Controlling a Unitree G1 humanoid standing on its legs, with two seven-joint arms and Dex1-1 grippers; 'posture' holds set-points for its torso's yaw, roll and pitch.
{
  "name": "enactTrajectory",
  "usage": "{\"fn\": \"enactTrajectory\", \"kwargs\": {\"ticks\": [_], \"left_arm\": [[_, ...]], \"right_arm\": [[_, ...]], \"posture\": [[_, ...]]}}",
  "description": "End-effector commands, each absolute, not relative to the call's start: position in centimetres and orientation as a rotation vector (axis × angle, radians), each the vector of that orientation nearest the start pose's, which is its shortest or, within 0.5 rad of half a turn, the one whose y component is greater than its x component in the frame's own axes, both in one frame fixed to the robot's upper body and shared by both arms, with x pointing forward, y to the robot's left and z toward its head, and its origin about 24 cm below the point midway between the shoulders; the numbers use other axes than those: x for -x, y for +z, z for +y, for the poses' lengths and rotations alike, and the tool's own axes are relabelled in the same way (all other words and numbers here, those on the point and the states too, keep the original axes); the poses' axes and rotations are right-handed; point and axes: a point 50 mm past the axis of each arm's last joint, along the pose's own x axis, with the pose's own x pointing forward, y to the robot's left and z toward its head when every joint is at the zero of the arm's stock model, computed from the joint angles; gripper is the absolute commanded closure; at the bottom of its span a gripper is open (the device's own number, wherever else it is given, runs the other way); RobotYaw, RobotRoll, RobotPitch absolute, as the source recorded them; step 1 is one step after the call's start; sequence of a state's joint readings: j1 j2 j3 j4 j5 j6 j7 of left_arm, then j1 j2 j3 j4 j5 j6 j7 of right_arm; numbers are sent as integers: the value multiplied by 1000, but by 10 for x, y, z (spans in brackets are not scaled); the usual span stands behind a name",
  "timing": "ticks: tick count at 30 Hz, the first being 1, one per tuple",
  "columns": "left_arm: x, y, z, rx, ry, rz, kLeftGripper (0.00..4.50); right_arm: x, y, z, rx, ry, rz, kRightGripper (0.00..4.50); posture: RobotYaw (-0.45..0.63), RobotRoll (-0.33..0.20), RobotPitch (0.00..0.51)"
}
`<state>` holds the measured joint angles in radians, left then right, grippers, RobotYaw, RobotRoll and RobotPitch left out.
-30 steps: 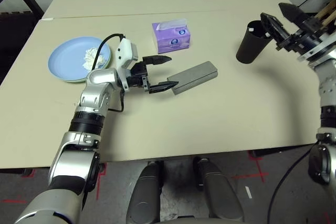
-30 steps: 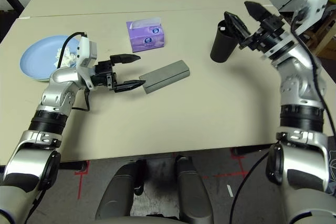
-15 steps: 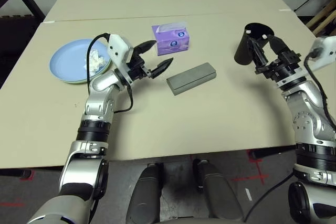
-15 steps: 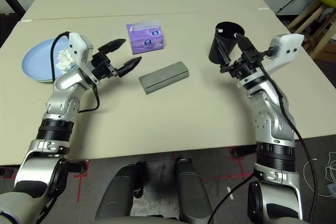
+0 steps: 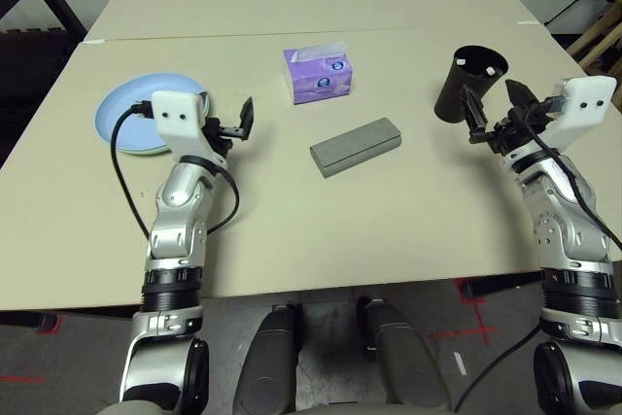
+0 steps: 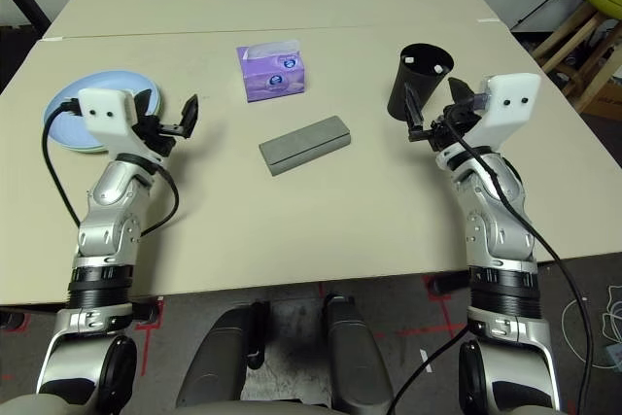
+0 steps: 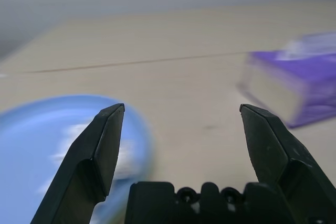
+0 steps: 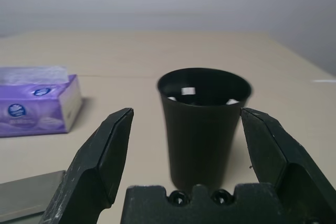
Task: Organize and tidy the items on the table.
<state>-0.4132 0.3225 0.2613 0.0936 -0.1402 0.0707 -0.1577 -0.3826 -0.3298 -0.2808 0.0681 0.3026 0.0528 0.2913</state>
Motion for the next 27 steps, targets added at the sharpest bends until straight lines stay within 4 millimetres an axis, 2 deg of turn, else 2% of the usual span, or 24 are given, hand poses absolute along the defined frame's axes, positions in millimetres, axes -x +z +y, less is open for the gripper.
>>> {"fn": "enactTrajectory", "kwargs": {"ticks": [1, 6, 15, 27], "left_arm": [[-307, 152, 267, -184, 129, -291, 0], [-301, 143, 294, -191, 143, -277, 0], [-294, 129, 305, -116, 90, -294, 0], [-291, 135, 314, -124, 186, -329, 0]], "right_arm": [[-306, 145, -252, 38, 71, -323, 32], [-309, 140, -265, 51, 53, -338, 32], [-326, 144, -279, 11, 47, -368, 32], [-309, 133, -286, -15, 25, -347, 32]], "posture": [[82, 0, 173], [85, 0, 172], [73, 0, 173], [66, 0, 172]]}}
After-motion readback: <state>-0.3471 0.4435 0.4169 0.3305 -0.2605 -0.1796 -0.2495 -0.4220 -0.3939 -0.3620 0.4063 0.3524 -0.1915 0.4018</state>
